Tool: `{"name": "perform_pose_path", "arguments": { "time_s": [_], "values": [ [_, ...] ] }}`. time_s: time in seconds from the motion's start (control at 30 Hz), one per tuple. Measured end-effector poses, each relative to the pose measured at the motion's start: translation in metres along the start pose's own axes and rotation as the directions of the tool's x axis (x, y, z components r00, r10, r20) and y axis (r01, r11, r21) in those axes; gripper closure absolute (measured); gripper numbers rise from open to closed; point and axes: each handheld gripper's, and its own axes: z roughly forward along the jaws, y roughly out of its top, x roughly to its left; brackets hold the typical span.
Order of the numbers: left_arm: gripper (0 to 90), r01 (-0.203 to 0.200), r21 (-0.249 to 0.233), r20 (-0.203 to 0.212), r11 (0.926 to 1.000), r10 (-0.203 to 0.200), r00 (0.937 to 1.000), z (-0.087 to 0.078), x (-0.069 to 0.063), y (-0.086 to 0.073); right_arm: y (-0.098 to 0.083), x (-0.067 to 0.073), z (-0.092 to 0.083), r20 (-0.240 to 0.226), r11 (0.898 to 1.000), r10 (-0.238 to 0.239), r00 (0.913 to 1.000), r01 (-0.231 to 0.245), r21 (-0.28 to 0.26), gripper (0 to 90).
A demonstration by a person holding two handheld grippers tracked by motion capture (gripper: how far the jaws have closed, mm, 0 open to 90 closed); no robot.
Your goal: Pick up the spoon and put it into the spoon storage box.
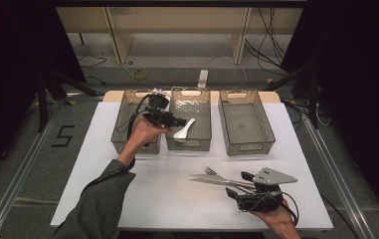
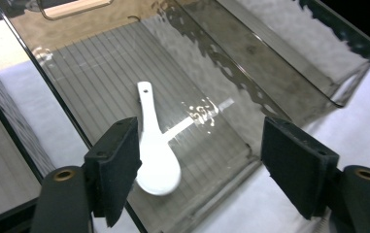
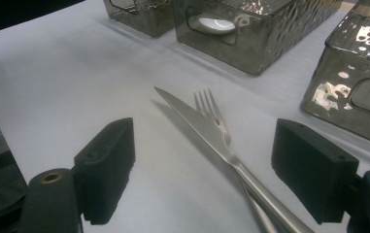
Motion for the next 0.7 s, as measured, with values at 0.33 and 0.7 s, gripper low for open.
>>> {"name": "perform_pose_path", "arguments": {
  "time_s": [0.33,0.7],
  "values": [
    [27.4,-0.020,-0.025,0.010,0.9995,0.020,0.9997,-0.014,-0.007,-0.028,0.000,0.000,0.001,-0.007,1.000,0.004,1.0000,-0.004,0.012,24.8],
    [24.6,-0.047,-0.054,0.019,0.9974,0.048,0.9987,-0.026,-0.015,-0.040,0.001,-0.001,0.001,-0.016,1.000,0.000,0.9999,0.001,0.015,24.7]
  ]
}}
